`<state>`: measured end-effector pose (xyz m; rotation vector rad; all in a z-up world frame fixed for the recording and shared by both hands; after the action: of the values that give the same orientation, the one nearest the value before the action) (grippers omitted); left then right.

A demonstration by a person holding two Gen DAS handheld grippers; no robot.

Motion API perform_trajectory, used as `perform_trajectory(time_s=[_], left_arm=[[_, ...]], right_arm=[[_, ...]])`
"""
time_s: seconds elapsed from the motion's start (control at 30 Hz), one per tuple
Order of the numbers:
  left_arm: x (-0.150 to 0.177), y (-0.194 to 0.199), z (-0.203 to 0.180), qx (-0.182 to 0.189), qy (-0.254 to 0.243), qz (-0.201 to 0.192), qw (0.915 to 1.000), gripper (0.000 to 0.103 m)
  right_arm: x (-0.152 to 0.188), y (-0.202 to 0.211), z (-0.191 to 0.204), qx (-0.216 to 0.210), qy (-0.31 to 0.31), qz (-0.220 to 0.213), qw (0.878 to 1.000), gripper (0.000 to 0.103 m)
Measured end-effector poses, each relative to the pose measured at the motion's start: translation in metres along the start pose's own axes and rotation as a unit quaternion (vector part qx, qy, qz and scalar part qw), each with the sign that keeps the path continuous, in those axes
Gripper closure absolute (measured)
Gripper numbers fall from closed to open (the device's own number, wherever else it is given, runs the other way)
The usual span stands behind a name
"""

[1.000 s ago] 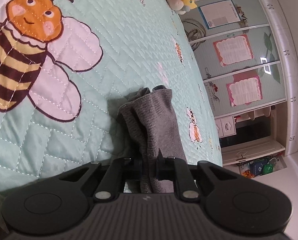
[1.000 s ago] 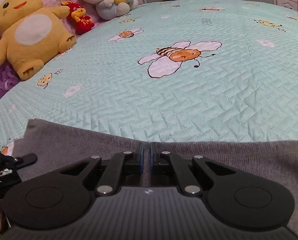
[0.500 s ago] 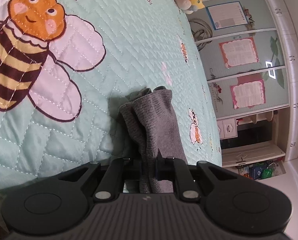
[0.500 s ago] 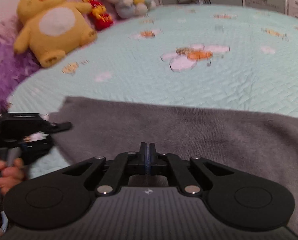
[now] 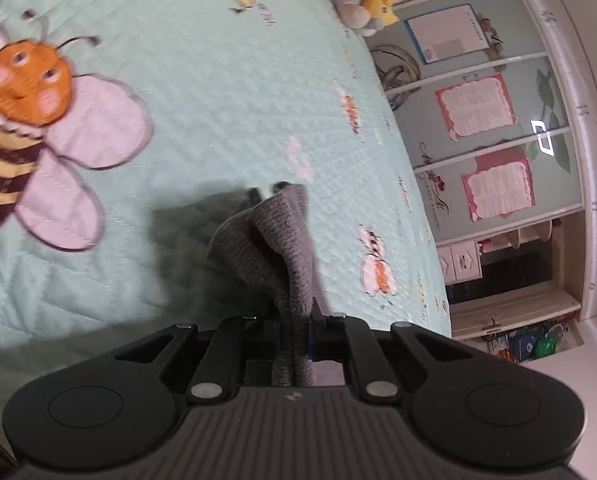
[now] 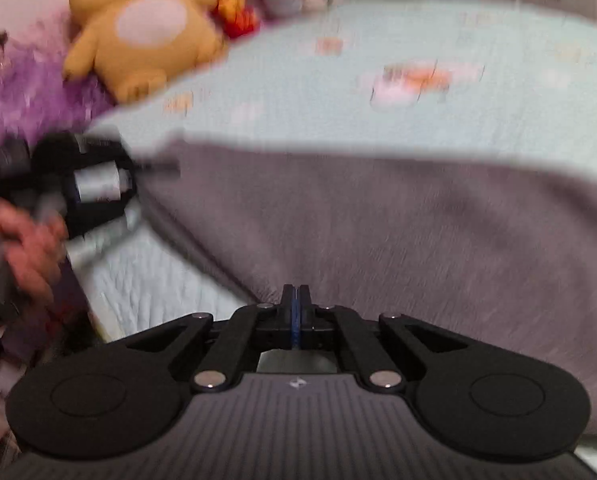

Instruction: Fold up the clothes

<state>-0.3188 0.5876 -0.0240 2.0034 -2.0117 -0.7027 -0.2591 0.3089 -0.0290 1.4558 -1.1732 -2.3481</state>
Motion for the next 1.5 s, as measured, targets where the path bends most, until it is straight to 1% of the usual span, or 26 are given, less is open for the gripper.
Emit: perform_trajectory(time_s=[0.17, 0.23, 0.27, 0.3, 0.37, 0.43, 0.47, 0.5, 0.57, 0.6, 0.67, 0.77, 0.8, 0.87, 0.9, 0.93, 1.0, 1.1, 1.13, 1.2, 1.23, 1.3, 1.37, 1.43, 1.47, 1.5], left_arm=[[0.01, 0.01, -0.056, 0.024, -0.08, -0.004, 0.9965, 0.093], [0.022, 0.013, -0.092, 0.043, -0.137, 0.0, 0.9896, 0.093], [0.03, 0.013, -0.11, 0.051, -0.165, 0.005, 0.9851, 0.093], [0.042, 0.012, -0.129, 0.059, -0.192, 0.013, 0.9795, 0.093], [0.072, 0.009, -0.166, 0.077, -0.258, 0.031, 0.9626, 0.093], [0.111, 0.001, -0.202, 0.083, -0.338, 0.047, 0.9362, 0.093], [0.134, -0.005, -0.217, 0.085, -0.379, 0.057, 0.9196, 0.093], [0.161, -0.011, -0.23, 0.085, -0.424, 0.07, 0.899, 0.093], [0.218, -0.026, -0.24, 0.077, -0.508, 0.095, 0.8527, 0.092], [0.248, -0.037, -0.239, 0.07, -0.548, 0.109, 0.8263, 0.092], [0.305, -0.062, -0.222, 0.049, -0.626, 0.144, 0.7647, 0.092], [0.375, -0.104, -0.169, 0.005, -0.724, 0.202, 0.6596, 0.09], [0.387, -0.115, -0.15, -0.013, -0.743, 0.209, 0.6362, 0.088], [0.397, -0.12, -0.137, -0.012, -0.769, 0.173, 0.6152, 0.088], [0.399, -0.119, -0.136, -0.012, -0.777, 0.163, 0.6082, 0.088], [0.399, -0.118, -0.136, -0.013, -0.779, 0.161, 0.6056, 0.087], [0.397, -0.118, -0.139, -0.01, -0.777, 0.164, 0.608, 0.084], [0.399, -0.104, -0.142, 0.009, -0.751, 0.174, 0.6371, 0.065], [0.401, -0.1, -0.143, 0.021, -0.747, 0.176, 0.6402, 0.057], [0.408, -0.09, -0.145, 0.046, -0.752, 0.179, 0.6325, 0.049], [0.411, -0.086, -0.144, 0.057, -0.759, 0.18, 0.6235, 0.045], [0.417, -0.079, -0.14, 0.074, -0.768, 0.185, 0.608, 0.04], [0.422, -0.079, -0.136, 0.08, -0.767, 0.204, 0.6033, 0.04], [0.424, -0.079, -0.138, 0.084, -0.768, 0.197, 0.6037, 0.04], [0.422, -0.078, -0.143, 0.089, -0.763, 0.188, 0.6117, 0.04], [0.419, -0.077, -0.149, 0.097, -0.754, 0.18, 0.624, 0.04]], right_arm=[[0.001, 0.033, -0.019, -0.045, -0.068, -0.047, 0.996, 0.103], [0.002, 0.051, -0.03, -0.059, -0.097, -0.067, 0.991, 0.103], [0.007, 0.061, -0.041, -0.051, -0.112, -0.076, 0.99, 0.103], [0.012, 0.072, -0.052, -0.044, -0.126, -0.085, 0.987, 0.103], [0.027, 0.097, -0.077, -0.028, -0.156, -0.106, 0.982, 0.103], [0.041, 0.12, -0.099, -0.013, -0.185, -0.125, 0.975, 0.103], [0.046, 0.125, -0.105, -0.008, -0.191, -0.13, 0.973, 0.103], [0.051, 0.131, -0.111, -0.004, -0.198, -0.135, 0.971, 0.103], [0.061, 0.142, -0.124, 0.005, -0.212, -0.145, 0.967, 0.102], [0.067, 0.148, -0.13, 0.009, -0.218, -0.15, 0.964, 0.102], [0.077, 0.159, -0.142, 0.018, -0.232, -0.159, 0.959, 0.101], [0.093, 0.176, -0.161, 0.032, -0.251, -0.174, 0.952, 0.101], [0.098, 0.182, -0.167, 0.036, -0.258, -0.179, 0.949, 0.101], [0.108, 0.193, -0.179, 0.045, -0.271, -0.189, 0.943, 0.101], [0.114, 0.199, -0.186, 0.05, -0.277, -0.193, 0.94, 0.101], [0.119, 0.205, -0.192, 0.054, -0.284, -0.198, 0.937, 0.101], [0.12, 0.208, -0.197, 0.048, -0.29, -0.204, 0.934, 0.1], [0.115, 0.207, -0.198, 0.026, -0.312, -0.217, 0.925, 0.1], [0.112, 0.205, -0.199, 0.018, -0.322, -0.221, 0.92, 0.099], [0.107, 0.204, -0.202, 0.003, -0.345, -0.226, 0.911, 0.095], [0.106, 0.203, -0.205, -0.001, -0.358, -0.227, 0.906, 0.094], [0.102, 0.202, -0.21, -0.009, -0.382, -0.23, 0.895, 0.081], [0.099, 0.201, -0.214, -0.011, -0.401, -0.231, 0.886, 0.076], [0.094, 0.199, -0.215, -0.015, -0.412, -0.228, 0.882, 0.076], [0.091, 0.199, -0.215, -0.018, -0.416, -0.227, 0.88, 0.076], [0.088, 0.198, -0.215, -0.02, -0.419, -0.228, 0.879, 0.076]])
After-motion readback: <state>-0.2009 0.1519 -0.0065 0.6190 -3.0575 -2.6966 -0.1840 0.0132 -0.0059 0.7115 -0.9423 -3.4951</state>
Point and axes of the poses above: each gripper's, at about its wrist camera, not at the fingertips, and y roughly against the way its jaws point, z to its left, x to its underside, the point moved 8 cm from there along -y, roughly the way its jaws point, and after that the axes turned 6 degrees about y, right-handed, at the moved point
